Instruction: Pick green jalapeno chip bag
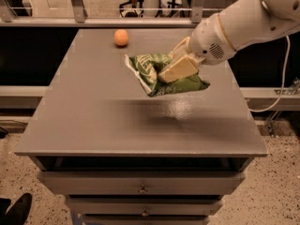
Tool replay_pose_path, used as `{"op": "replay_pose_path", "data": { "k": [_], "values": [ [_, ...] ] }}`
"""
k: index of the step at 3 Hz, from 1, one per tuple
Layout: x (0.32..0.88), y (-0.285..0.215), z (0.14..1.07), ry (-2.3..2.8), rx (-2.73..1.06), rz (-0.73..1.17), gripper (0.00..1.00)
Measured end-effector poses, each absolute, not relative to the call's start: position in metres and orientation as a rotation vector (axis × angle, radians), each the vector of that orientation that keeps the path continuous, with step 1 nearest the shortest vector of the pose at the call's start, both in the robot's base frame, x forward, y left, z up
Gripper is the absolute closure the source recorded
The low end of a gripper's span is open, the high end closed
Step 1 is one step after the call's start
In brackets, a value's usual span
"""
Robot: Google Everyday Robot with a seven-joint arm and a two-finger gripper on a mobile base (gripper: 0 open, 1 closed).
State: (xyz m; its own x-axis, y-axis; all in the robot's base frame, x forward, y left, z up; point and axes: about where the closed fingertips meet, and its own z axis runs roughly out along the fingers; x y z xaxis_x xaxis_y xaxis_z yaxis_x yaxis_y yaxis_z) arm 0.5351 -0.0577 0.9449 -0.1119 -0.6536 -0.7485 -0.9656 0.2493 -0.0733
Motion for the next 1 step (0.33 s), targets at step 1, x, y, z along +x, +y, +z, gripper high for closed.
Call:
{"op": "replay_pose_path", "data": {
  "k": [1],
  "values": [
    [0.5356,-0.0569,0.9480,1.838,-1.479,0.581,1.00]
  ]
}}
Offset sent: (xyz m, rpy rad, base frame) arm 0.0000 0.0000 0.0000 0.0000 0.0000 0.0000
